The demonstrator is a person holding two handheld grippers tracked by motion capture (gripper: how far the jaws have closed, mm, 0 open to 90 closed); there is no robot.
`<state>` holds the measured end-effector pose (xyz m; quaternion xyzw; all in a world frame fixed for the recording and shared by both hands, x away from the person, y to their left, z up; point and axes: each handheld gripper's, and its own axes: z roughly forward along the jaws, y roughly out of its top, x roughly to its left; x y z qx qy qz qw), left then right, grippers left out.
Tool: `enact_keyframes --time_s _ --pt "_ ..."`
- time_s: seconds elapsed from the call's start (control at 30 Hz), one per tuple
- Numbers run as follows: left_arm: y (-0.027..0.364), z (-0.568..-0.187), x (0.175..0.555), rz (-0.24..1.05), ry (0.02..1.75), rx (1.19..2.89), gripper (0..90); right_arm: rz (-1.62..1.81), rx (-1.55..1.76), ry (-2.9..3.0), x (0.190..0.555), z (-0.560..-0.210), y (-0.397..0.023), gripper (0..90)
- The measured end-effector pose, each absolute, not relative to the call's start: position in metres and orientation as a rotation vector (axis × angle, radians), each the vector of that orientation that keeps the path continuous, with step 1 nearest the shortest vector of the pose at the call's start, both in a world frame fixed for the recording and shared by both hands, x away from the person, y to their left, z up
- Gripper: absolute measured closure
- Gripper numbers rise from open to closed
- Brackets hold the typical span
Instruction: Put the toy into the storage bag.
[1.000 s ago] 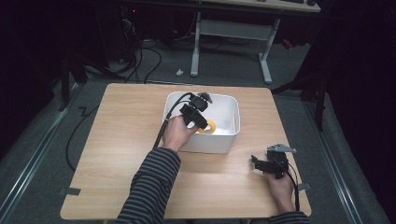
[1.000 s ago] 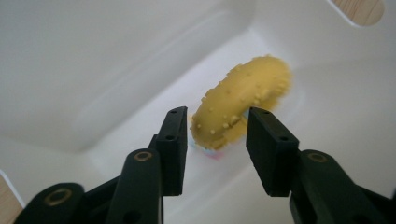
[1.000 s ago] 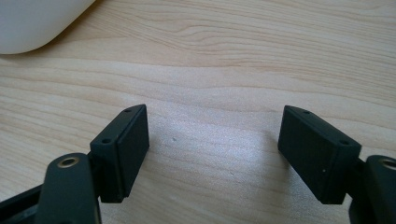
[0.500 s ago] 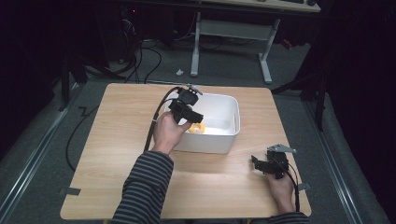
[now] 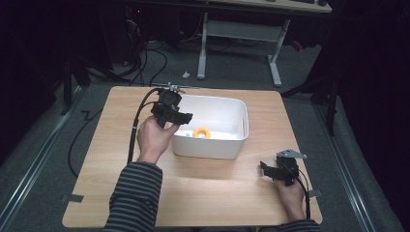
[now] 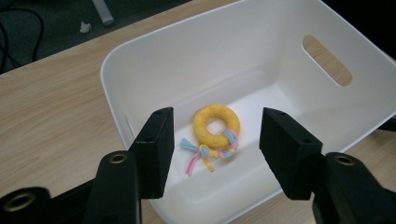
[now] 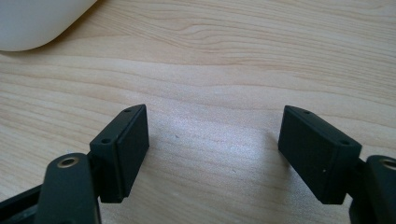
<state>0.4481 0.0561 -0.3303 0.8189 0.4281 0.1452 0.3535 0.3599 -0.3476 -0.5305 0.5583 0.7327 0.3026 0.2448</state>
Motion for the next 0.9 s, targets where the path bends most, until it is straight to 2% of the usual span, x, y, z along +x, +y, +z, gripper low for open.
enact_keyframes --time_s 0.6,0.9 --pt "0.135 -0.346 0.417 0.408 1.234 1.967 44.9 0.826 1.524 2.000 0.360 -0.530 -0.348 24.5" --pt "0.158 -0.360 0.410 0.428 1.285 1.930 44.4 0.827 1.524 2.001 0.360 -0.531 -0.348 24.5"
